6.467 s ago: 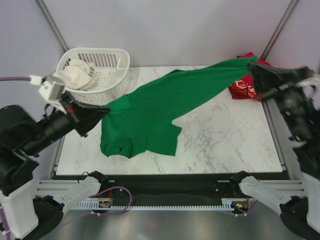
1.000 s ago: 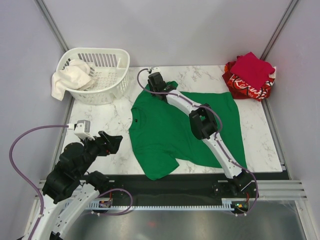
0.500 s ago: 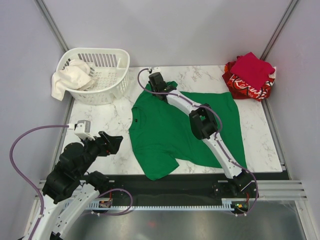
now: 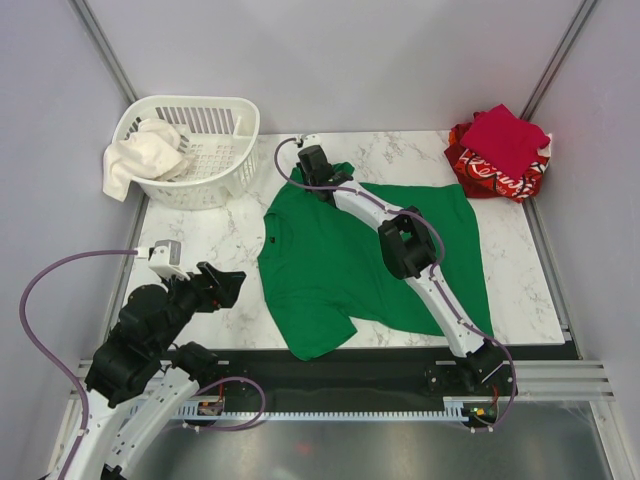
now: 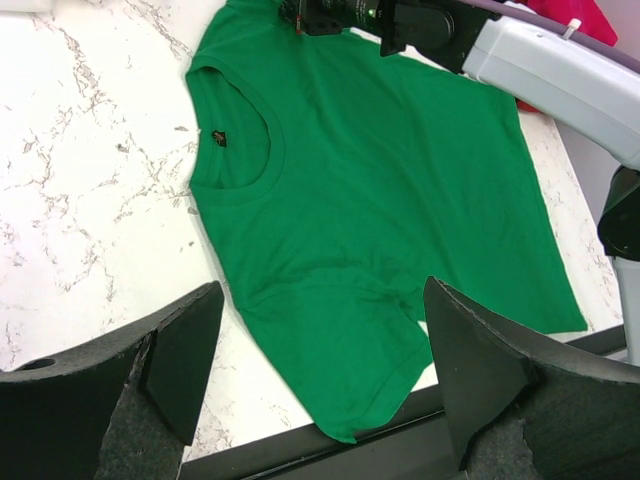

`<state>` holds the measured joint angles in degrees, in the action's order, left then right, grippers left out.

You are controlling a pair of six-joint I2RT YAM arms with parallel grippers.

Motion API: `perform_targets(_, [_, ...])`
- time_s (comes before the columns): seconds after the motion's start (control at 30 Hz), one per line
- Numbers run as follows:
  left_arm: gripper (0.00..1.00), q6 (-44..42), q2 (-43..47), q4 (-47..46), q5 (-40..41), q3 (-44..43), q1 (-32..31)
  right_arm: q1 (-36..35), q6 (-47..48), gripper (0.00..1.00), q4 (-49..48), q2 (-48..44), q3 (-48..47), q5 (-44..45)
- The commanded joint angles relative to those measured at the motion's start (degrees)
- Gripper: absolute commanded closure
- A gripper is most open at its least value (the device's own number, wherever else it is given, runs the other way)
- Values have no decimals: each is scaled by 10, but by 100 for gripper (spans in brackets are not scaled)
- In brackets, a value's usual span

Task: Fold and stack the t-shirts
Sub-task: Flatten the tshirt out

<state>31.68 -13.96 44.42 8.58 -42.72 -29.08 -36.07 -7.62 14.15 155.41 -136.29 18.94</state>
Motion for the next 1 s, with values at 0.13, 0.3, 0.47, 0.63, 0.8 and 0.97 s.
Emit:
perform_targets(0.13, [12,-18,-6,-22,-4,4,5,2,13,100,-22,-24,-5,5])
perform_targets(0.3, [12,-18,-12,-22,-6,4,8,3,24,100,-49,-25,-13,17])
perform_targets(0.47, [12,-18,-11,-23,-6,5,10,7,31,99,-61,-22,-28,20])
perform_targets(0.63, [12,-19,-12,-23,-8,4,12,14,28,77,-65,-24,-28,19])
perform_targets(0.8, [12,-21,-12,-24,-10,4,15,20,17,27,-65,-31,-13,16])
perform_targets(0.97, [12,-21,-13,-25,-12,5,17,23,7,28,-69,-29,-13,8])
